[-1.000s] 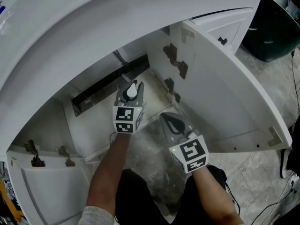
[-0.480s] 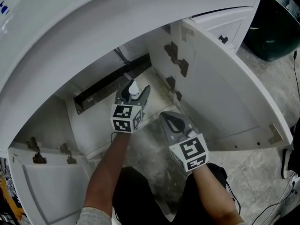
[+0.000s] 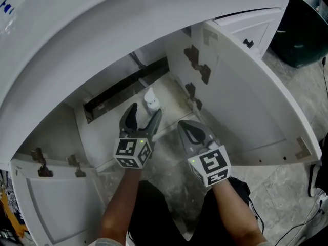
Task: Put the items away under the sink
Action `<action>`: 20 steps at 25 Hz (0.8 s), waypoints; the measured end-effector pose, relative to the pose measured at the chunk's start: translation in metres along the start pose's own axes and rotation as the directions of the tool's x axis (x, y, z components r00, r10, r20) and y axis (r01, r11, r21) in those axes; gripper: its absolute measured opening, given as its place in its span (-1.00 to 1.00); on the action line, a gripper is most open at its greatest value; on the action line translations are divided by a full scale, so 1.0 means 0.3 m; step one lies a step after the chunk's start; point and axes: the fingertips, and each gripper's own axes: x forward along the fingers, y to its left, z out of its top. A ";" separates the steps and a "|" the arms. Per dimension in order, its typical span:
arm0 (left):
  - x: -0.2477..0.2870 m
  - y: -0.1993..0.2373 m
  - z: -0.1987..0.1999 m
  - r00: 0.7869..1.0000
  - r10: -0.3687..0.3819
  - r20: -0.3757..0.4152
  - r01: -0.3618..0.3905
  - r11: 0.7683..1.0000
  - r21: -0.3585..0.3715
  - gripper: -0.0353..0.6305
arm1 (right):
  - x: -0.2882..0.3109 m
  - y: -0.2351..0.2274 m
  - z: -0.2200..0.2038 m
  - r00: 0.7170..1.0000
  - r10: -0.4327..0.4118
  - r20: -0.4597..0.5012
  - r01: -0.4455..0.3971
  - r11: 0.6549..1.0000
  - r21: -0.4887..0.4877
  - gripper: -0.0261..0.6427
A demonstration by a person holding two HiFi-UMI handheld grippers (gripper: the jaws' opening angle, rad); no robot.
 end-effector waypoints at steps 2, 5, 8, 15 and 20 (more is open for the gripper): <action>-0.069 -0.002 0.041 0.998 0.030 0.056 -0.029 1.000 -0.009 0.19 | 0.002 0.011 0.013 1.000 0.009 0.011 -0.009 1.000 0.004 -0.93; -0.153 -0.051 0.081 0.995 0.006 0.104 0.002 0.997 -0.075 -0.72 | 0.003 0.030 0.043 0.999 0.023 0.040 -0.024 0.999 0.038 -0.93; -0.204 -0.126 0.096 0.992 -0.061 0.108 0.073 0.992 -0.106 -0.87 | -0.001 0.054 0.090 0.997 0.030 0.066 -0.034 0.998 0.058 -0.93; -0.344 -0.218 0.266 0.995 -0.006 0.099 0.004 1.000 0.016 -0.87 | -0.046 0.135 0.251 0.996 0.085 0.018 -0.087 0.993 0.075 -0.93; -0.448 -0.268 0.443 1.000 0.016 -0.007 -0.016 0.999 -0.035 -0.87 | -0.146 0.172 0.409 0.991 0.102 -0.084 -0.095 0.992 0.081 -0.93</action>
